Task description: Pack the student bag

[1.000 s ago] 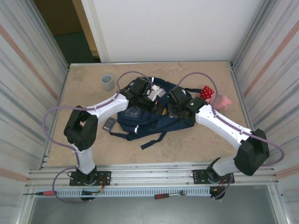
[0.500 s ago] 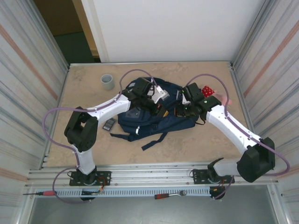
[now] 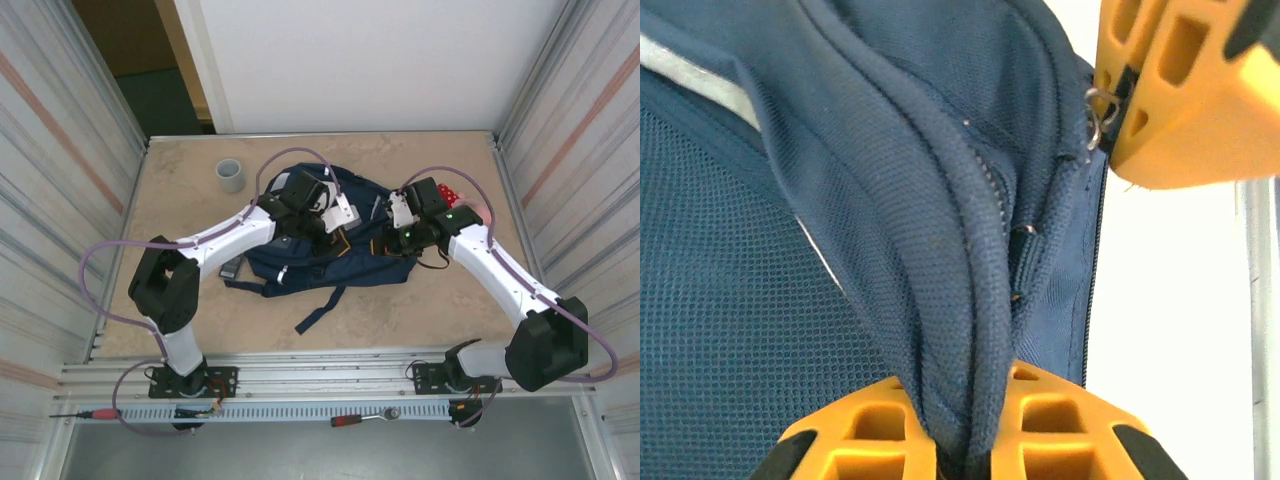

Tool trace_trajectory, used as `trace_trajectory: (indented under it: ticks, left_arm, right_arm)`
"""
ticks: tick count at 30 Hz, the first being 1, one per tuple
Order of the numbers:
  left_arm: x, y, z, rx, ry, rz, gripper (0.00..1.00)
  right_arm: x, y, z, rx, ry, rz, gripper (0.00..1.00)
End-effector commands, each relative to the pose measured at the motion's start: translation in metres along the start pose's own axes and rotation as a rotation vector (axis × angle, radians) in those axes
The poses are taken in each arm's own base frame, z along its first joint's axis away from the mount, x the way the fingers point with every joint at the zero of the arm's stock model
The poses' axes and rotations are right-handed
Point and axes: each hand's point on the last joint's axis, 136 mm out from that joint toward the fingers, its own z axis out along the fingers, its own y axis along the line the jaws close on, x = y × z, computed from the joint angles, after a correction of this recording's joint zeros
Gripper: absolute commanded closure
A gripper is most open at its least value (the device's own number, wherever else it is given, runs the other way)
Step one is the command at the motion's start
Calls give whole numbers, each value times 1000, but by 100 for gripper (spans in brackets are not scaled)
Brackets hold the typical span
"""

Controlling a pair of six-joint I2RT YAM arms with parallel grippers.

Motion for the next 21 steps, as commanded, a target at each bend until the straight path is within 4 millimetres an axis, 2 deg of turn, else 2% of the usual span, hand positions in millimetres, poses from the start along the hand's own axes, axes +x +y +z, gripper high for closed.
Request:
trace_trajectory:
  ticks: [1, 3, 6, 8, 9, 10, 12, 15, 18, 21]
  left_arm:
    - [53, 18, -15, -105, 206, 152, 100]
    - [51, 15, -12, -91, 203, 241, 100]
    - [46, 12, -9, -84, 182, 357, 100]
    - [38, 11, -7, -85, 153, 357, 100]
    - [31, 7, -7, -77, 132, 313, 96]
    - [27, 3, -8, -63, 115, 258, 87]
    - [21, -11, -11, -16, 60, 124, 63]
    - [23, -15, -20, -54, -1, -106, 39]
    - [27, -15, -39, -111, -57, -319, 29]
    - [37, -9, -56, -186, -144, -568, 27]
  right_arm:
    - [29, -19, -11, 42, 109, 86, 100]
    - [37, -23, -11, 55, 126, 99, 100]
    - [45, -41, -9, 130, 130, 121, 100]
    - [50, -45, -3, 129, 142, 134, 100]
    - [51, -43, 1, 113, 148, 137, 100]
    - [51, -41, 3, 101, 143, 135, 100]
    - [51, -39, 6, 87, 125, 132, 100]
    - [51, -40, 10, 77, 111, 138, 100]
    - [54, -41, 15, 79, 129, 133, 100]
    - [57, -42, 18, 84, 138, 123, 100]
